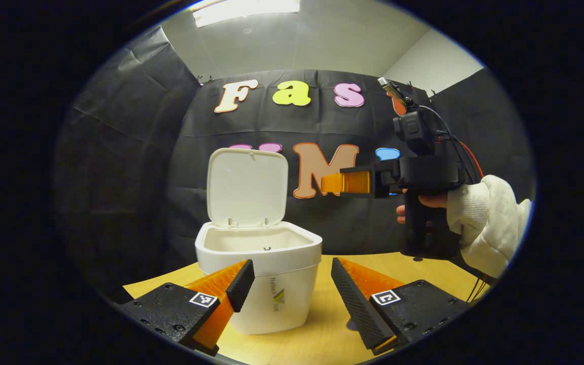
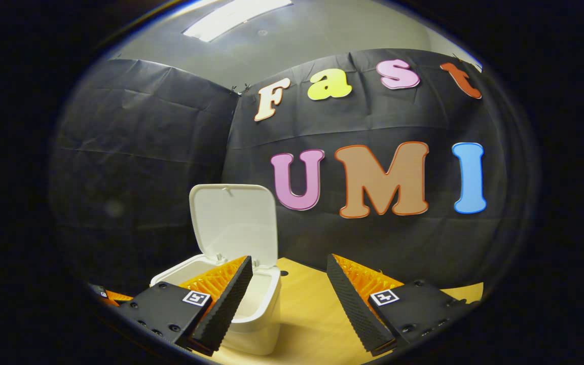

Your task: Press the lid of the desktop garbage bin to open it, pick up the crumpled paper on the desktop and throw it into the bin, then pick up the pop can on the desktop and drop it into the bin, and finally close the garbage bin lid.

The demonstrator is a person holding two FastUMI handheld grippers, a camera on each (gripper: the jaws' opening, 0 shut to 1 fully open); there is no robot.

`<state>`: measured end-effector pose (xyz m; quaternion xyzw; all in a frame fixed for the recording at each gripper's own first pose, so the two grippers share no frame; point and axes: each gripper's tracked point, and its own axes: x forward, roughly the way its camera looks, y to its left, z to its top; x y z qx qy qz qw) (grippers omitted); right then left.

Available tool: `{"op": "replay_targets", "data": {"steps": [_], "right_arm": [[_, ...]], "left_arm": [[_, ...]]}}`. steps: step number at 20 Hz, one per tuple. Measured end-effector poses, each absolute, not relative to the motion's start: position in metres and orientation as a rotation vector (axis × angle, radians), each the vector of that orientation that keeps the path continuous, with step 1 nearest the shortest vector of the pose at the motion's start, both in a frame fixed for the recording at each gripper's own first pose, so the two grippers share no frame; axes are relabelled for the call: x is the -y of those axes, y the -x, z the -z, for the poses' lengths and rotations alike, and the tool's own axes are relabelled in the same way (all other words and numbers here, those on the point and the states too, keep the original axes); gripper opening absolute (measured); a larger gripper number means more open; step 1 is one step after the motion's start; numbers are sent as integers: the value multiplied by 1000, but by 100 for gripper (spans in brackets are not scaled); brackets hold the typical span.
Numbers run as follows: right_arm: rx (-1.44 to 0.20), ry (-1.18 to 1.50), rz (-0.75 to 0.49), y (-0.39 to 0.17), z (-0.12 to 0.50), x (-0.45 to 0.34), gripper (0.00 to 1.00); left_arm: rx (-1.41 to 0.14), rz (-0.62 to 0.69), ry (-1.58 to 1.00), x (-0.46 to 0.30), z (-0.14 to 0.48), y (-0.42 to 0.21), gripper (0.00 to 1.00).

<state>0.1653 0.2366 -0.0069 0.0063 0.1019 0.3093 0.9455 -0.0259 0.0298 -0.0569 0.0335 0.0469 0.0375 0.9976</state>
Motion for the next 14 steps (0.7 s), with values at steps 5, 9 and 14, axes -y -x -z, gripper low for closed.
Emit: {"op": "replay_targets", "data": {"steps": [5, 9, 14], "right_arm": [[-197, 17, -471, -157, 2, -149, 98], [-207, -9, -358, -140, -3, -89, 98], [-235, 0, -215, -109, 0, -30, 98]], "left_arm": [[-157, 50, -20, 21, 106, 0, 94], [-235, 125, -64, 55, 164, -12, 94], [-312, 213, -123, 93, 231, -22, 94]]}}
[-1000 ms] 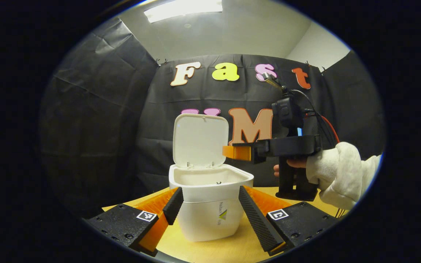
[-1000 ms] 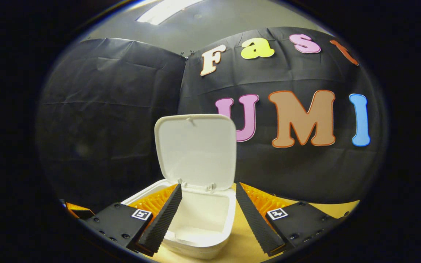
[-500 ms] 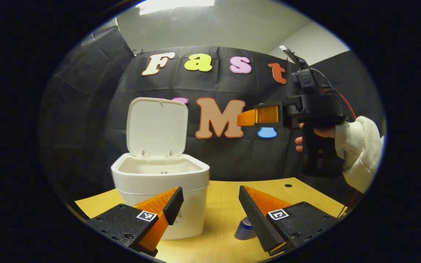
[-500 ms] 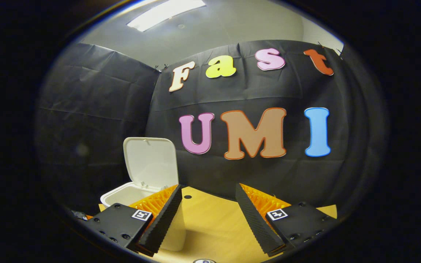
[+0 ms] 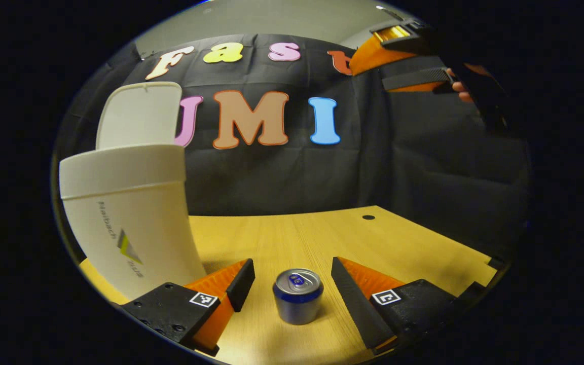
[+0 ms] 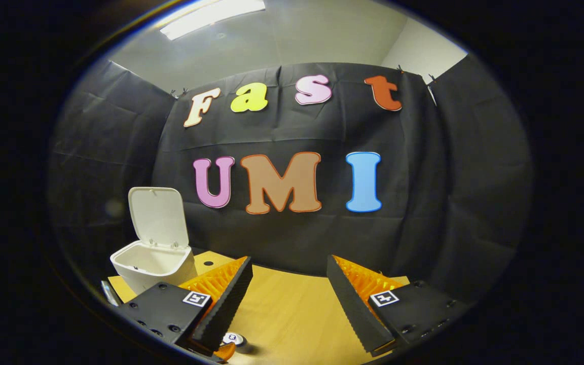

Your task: Press the lid of the desktop garbage bin to open it, pick up the crumpled paper on the desktop and throw it into the bin, then pick up the pop can on the desktop and drop it into the bin, and finally close the garbage bin lid.

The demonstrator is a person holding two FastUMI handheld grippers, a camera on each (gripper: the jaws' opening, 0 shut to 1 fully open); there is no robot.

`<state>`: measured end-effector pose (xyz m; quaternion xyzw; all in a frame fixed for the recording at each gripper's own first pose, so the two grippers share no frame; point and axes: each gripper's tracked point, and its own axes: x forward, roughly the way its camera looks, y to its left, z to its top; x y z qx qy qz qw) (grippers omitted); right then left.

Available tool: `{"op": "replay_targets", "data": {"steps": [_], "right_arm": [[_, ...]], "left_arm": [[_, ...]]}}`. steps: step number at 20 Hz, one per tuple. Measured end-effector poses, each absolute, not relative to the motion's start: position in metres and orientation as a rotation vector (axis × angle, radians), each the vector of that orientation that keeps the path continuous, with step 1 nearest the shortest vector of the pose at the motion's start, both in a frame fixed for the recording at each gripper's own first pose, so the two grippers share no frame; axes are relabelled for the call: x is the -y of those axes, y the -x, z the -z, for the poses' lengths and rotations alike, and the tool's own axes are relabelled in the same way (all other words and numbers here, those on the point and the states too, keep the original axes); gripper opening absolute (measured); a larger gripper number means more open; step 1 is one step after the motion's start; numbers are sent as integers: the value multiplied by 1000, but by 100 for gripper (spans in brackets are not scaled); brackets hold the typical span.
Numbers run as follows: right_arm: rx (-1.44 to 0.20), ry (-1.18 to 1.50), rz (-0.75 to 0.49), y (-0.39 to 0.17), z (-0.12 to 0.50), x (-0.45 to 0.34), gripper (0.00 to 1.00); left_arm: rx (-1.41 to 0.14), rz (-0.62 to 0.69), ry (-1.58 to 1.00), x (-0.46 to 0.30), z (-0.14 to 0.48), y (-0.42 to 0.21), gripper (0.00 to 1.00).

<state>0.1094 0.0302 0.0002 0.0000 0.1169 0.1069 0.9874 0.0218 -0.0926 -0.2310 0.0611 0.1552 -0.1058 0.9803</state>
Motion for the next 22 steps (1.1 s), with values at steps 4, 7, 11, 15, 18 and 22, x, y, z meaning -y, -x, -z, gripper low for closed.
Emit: {"op": "replay_targets", "data": {"steps": [4, 7, 11, 15, 18, 22], "right_arm": [[-235, 31, -153, -79, -1, -8, 98], [-239, 29, -127, -56, -2, 3, 98], [-281, 4, -90, -33, 14, 17, 98], [-312, -30, -67, -22, 22, 26, 98], [-296, -41, -52, -17, 18, 29, 98], [-280, -44, -47, -17, 13, 30, 98]], "left_arm": [[-350, 226, -170, 98, 264, -33, 94], [-377, 211, -170, 95, 285, -36, 94], [-415, 198, -161, 94, 309, -37, 94], [-414, 212, -163, 98, 308, -43, 79], [-418, 216, -154, 97, 300, -43, 78], [-364, 226, -148, 97, 262, -47, 78]]}}
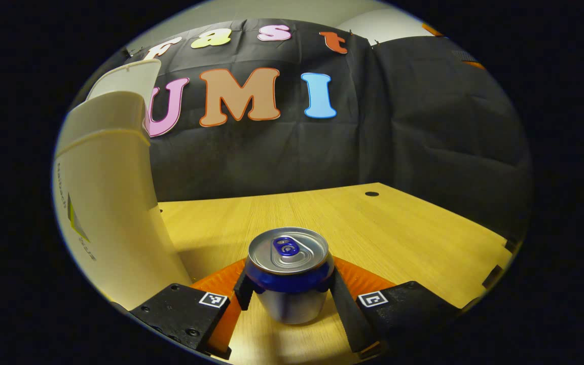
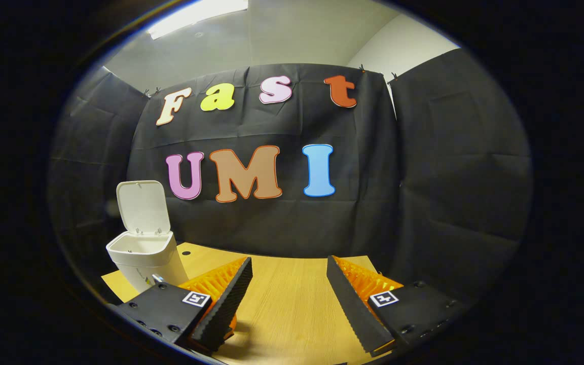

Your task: Press the lid of the desktop garbage bin to open it, pick up the crumpled paper on the desktop and throw it into the bin, then pick up the pop can on the desktop and drop it into the bin, and finally close the garbage bin lid.

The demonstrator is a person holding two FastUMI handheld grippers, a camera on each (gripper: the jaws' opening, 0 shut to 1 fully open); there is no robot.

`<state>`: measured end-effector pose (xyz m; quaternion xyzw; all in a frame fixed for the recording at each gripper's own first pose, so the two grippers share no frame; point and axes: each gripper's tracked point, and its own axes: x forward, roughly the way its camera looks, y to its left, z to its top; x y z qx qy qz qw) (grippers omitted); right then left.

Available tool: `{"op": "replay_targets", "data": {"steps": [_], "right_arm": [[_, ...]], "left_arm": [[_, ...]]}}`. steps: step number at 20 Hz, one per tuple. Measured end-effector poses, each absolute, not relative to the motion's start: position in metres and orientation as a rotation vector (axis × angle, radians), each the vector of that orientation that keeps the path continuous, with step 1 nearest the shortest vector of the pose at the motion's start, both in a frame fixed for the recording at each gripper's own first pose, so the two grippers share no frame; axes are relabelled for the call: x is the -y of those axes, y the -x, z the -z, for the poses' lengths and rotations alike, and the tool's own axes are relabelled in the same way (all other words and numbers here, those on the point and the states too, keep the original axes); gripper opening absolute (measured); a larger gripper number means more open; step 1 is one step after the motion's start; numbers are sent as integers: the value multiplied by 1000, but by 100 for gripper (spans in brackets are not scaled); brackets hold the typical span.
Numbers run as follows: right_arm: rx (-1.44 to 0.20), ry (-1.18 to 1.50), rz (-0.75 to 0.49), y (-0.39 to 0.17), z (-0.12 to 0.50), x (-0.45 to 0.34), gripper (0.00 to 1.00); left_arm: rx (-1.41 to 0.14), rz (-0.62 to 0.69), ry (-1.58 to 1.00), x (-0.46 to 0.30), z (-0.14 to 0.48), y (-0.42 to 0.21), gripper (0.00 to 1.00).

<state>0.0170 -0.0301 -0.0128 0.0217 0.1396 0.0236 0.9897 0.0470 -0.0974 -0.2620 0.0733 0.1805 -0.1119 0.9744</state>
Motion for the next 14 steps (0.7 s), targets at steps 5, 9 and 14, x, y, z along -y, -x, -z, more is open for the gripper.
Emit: {"op": "replay_targets", "data": {"steps": [5, 9, 14], "right_arm": [[-272, -69, -95, -22, 13, 10, 98], [-260, -77, -157, -28, 18, -12, 98], [-260, -120, -239, -39, 29, -49, 98]], "left_arm": [[-275, 222, -107, 85, 187, -54, 78], [-234, 186, -90, 66, 123, -53, 77], [-184, 166, -65, 43, 47, -48, 77]]}}
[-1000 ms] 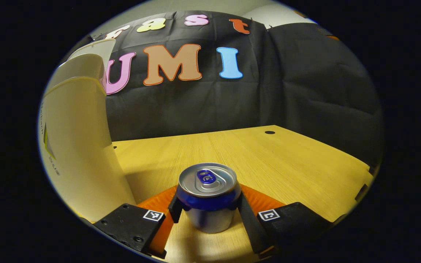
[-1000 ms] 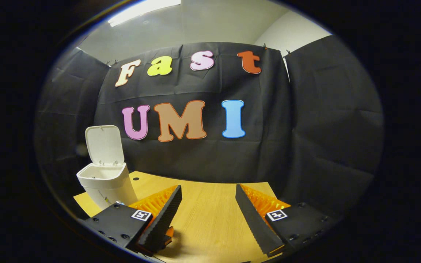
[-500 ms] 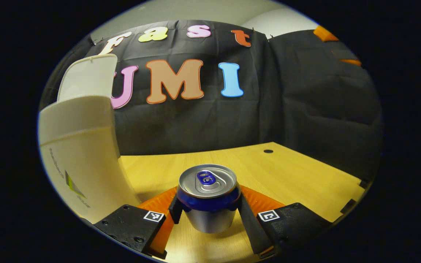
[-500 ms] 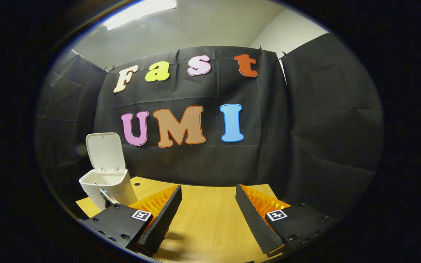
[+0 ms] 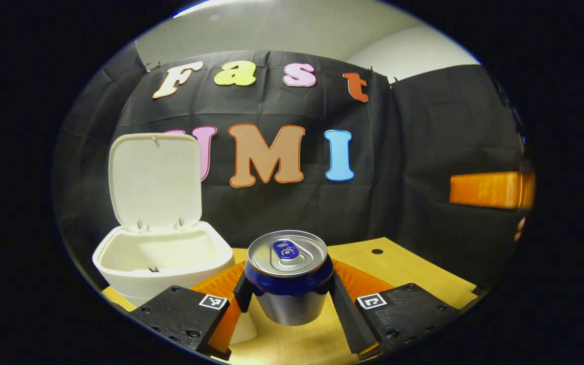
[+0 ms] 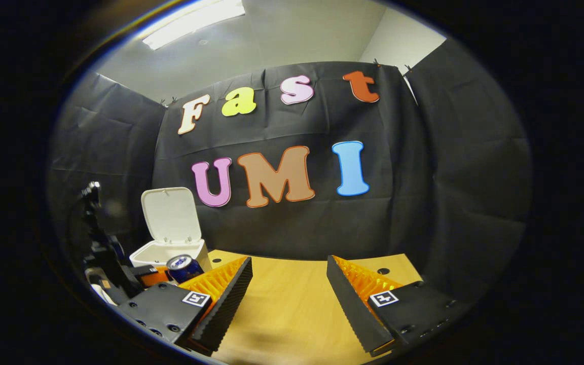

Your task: Press the lid of the desktop garbage bin to open it, pick up the crumpled paper on the desktop and throw it into the bin, then pick up the pop can on the desktop and drop it into the bin, and finally close the garbage bin lid.

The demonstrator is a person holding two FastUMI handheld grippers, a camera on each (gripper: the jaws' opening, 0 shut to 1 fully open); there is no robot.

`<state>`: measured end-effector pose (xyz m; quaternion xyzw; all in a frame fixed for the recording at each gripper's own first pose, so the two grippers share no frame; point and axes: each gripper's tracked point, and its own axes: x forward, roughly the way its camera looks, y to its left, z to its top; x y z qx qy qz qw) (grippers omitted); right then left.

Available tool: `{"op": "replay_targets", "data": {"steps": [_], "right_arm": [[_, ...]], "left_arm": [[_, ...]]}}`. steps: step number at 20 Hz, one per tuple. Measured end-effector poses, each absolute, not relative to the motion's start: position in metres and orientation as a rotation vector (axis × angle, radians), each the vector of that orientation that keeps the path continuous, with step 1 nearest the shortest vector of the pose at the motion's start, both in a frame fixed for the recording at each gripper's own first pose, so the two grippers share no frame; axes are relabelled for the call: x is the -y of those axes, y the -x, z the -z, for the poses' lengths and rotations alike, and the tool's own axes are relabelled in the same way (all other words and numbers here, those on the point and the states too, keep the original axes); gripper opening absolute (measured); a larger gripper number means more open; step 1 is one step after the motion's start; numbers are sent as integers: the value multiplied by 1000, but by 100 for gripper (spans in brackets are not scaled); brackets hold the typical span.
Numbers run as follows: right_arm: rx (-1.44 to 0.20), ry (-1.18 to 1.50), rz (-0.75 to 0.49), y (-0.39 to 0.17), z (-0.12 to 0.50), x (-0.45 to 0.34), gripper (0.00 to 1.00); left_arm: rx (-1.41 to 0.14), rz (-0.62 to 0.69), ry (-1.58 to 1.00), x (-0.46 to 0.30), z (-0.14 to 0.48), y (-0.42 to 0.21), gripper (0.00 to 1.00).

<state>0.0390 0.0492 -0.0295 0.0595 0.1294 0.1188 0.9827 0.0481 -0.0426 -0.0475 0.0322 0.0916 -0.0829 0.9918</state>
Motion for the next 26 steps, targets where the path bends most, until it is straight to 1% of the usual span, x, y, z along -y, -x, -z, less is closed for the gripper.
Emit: {"op": "replay_targets", "data": {"steps": [4, 7, 10, 14, 16, 19, 21, 22, 23, 24, 26], "right_arm": [[-281, -135, -284, -41, 45, -74, 98], [-299, -112, -308, -37, 60, -88, 98], [-318, -88, -324, -34, 69, -98, 98], [-331, -67, -305, -33, 78, -94, 98], [-340, -71, -292, -31, 80, -90, 98], [-345, -62, -273, -31, 81, -83, 98], [-342, -51, -259, -31, 80, -78, 98], [-340, -52, -253, -32, 79, -76, 96], [-341, -53, -249, -32, 79, -74, 98], [-344, -50, -244, -32, 80, -72, 98], [-344, -40, -237, -34, 78, -70, 98]], "left_arm": [[-128, 111, -43, -3, -11, -63, 77], [-97, 40, -120, -53, -33, -78, 77], [-131, -34, -168, -102, -27, -87, 77], [-214, -79, -184, -141, -4, -91, 77], [-229, -87, -174, -149, 1, -94, 79], [-211, -85, -151, -151, -2, -97, 80], [-198, -84, -150, -151, -7, -99, 87], [-191, -77, -144, -149, -10, -99, 87], [-183, -71, -138, -148, -15, -101, 91], [-175, -67, -134, -148, -21, -101, 88], [-156, -61, -137, -147, -37, -103, 88]]}}
